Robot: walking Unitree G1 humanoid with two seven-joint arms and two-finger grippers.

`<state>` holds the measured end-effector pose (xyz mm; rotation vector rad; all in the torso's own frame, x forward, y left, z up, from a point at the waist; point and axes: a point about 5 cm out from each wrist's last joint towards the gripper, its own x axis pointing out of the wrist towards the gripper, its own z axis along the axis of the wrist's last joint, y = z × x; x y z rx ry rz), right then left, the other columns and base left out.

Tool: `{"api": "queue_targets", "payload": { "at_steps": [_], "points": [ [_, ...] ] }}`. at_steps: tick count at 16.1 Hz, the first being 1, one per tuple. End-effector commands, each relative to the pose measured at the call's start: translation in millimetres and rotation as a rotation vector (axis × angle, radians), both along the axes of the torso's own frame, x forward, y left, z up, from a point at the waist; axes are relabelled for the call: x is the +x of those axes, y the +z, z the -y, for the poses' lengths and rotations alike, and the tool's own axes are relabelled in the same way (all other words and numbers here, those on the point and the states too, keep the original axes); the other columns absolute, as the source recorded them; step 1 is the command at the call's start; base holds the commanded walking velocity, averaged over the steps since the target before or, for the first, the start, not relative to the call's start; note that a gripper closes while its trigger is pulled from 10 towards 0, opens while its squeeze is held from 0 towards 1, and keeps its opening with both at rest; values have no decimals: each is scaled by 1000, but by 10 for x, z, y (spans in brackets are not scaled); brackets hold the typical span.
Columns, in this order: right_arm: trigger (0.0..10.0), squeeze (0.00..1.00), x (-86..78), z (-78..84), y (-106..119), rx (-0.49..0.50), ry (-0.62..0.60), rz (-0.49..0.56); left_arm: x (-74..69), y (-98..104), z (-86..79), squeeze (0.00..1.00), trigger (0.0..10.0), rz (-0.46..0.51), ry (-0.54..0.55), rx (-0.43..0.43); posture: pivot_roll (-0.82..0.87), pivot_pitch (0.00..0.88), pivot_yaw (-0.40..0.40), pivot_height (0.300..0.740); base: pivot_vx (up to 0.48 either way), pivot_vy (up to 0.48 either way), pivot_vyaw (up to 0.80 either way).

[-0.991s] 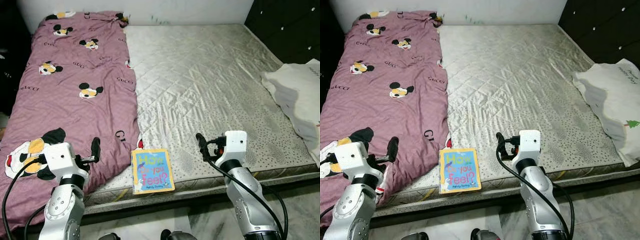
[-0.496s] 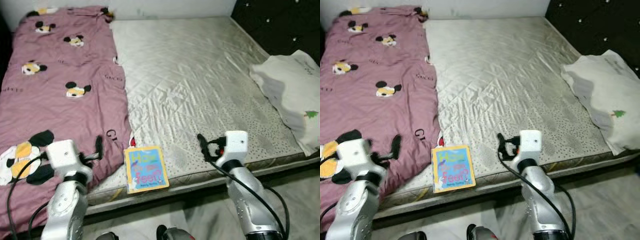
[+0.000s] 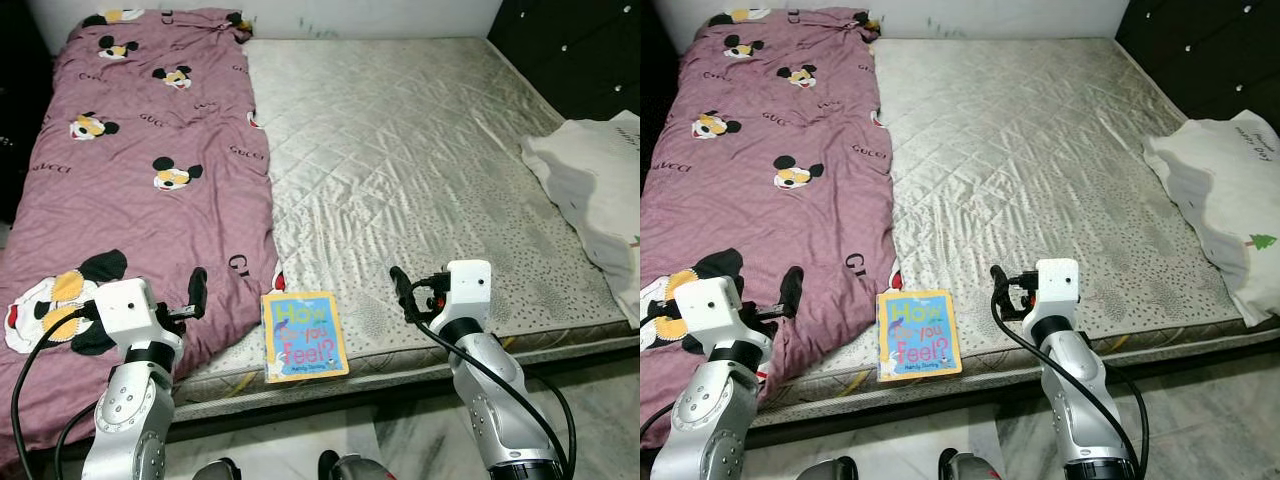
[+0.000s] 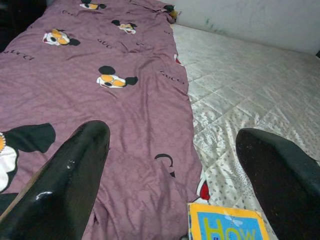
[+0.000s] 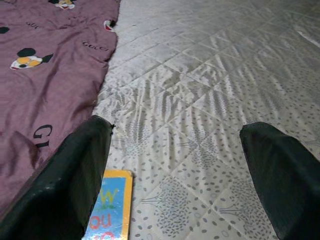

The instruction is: Clean up the room

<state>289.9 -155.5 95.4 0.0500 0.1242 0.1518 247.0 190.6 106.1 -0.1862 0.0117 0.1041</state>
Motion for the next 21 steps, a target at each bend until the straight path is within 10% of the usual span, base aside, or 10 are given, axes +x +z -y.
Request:
{"api": "queue_targets", "payload": {
  "at_steps": [1, 21],
  "points": [
    [10000, 0, -10, -8, 12, -5, 7, 6, -14, -2, -1, 0, 10000, -8, 7, 6, -70, 175, -49, 740, 0, 0, 0],
    [10000, 0, 3, -22, 27, -2, 30, 23, 50, 29, 35, 0, 10000, 9, 2, 6, -72, 168, -52, 635, 0, 0, 0]
  ]
}}
